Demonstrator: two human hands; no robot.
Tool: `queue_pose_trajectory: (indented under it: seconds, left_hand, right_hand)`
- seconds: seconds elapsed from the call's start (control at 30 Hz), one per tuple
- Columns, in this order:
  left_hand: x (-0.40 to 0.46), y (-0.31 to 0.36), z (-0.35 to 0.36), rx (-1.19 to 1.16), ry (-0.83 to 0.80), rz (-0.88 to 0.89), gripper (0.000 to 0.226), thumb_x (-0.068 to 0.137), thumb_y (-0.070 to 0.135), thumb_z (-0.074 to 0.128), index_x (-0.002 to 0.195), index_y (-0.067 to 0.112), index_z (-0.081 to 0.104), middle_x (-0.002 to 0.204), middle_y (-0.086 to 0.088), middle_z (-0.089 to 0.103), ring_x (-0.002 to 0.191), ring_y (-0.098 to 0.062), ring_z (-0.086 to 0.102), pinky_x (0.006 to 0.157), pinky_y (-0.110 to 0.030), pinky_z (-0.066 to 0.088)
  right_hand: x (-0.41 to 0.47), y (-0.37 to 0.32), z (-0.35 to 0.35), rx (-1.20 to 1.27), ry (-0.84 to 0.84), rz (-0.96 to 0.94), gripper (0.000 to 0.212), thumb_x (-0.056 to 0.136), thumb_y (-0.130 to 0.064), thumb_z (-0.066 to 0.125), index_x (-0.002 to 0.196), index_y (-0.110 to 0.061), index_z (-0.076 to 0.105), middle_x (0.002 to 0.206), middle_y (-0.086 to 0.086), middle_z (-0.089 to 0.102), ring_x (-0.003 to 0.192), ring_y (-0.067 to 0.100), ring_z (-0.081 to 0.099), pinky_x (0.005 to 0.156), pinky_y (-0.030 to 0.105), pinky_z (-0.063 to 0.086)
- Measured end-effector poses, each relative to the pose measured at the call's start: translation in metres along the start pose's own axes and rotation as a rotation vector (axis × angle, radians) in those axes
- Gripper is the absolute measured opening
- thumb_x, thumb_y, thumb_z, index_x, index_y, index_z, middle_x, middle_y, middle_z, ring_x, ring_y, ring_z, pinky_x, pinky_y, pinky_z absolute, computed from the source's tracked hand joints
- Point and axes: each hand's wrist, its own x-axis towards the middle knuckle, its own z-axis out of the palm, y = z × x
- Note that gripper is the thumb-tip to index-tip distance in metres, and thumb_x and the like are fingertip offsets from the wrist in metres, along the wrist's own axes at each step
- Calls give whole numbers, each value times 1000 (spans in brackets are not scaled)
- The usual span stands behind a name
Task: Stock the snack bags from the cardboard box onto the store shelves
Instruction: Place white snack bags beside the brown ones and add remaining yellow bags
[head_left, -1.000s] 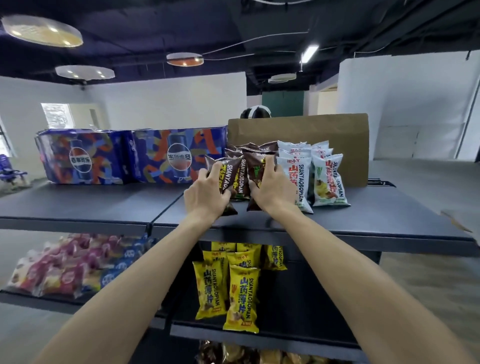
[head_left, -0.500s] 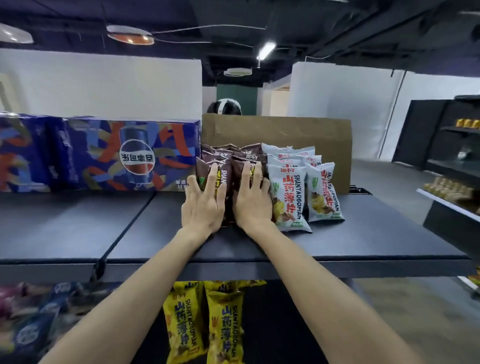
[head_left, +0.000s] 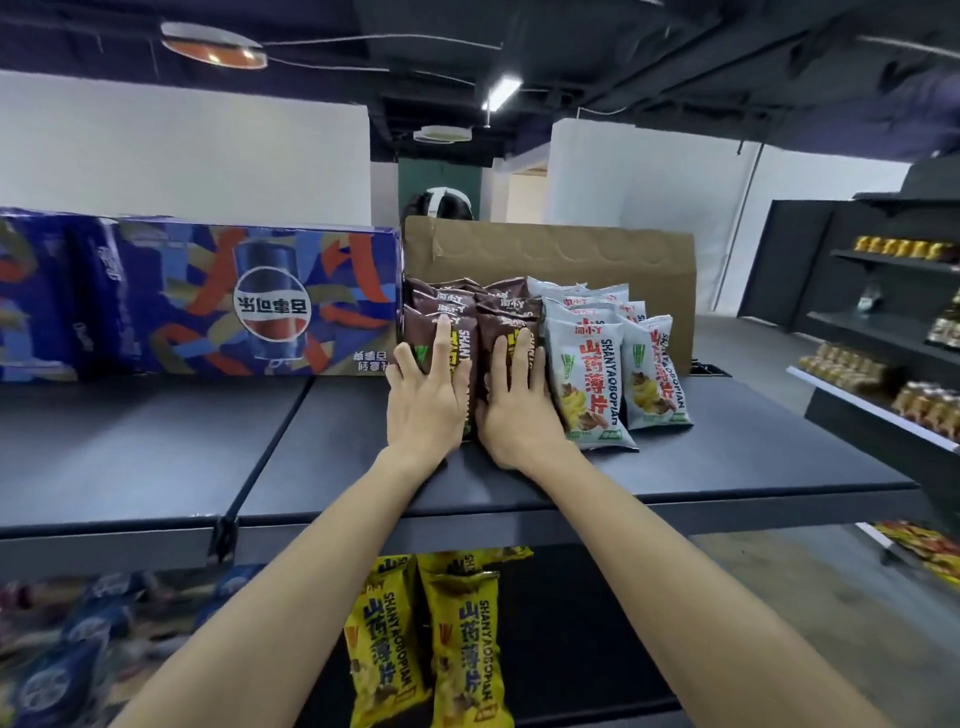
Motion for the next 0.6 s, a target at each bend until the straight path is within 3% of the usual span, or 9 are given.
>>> queue_pose_trajectory:
  seconds: [0.17, 0.3, 0.43, 0.6]
  left_hand:
    - [-7, 4, -10, -19, -100, -45, 60, 101, 48, 26, 155, 30, 4, 133, -27, 32, 105, -43, 42, 88, -53, 41]
    - [-19, 6, -23, -38, -173, -59, 60, 101, 44, 32, 153, 38, 2, 146, -25, 19, 115, -46, 38, 94, -54, 38]
    - [-32, 7, -42, 15, -221, -29, 59, 100, 40, 40, 152, 37, 14, 151, -20, 13, 130, -44, 28, 107, -52, 28]
    - [-42, 20, -69, 73, -339, 29, 60, 94, 34, 51, 149, 32, 25, 151, -15, 15, 137, -39, 19, 108, -54, 26]
  right_hand:
    - [-32, -3, -23, 34, -116, 7, 74, 101, -37, 40, 156, -12, -3, 161, 15, -15, 148, 38, -2, 119, 47, 15]
    - [-48, -4, -42, 38, -119, 21, 67, 99, -32, 47, 155, -15, 13, 162, 9, 7, 146, 32, 16, 112, 44, 30]
    - [-55, 0, -61, 90, -51, 31, 42, 94, -26, 51, 133, -16, 42, 138, 10, 41, 125, 33, 44, 92, 44, 45]
    - [-69, 14, -80, 97, -75, 28, 33, 93, -25, 50, 124, -14, 45, 121, 12, 51, 108, 33, 53, 81, 41, 46]
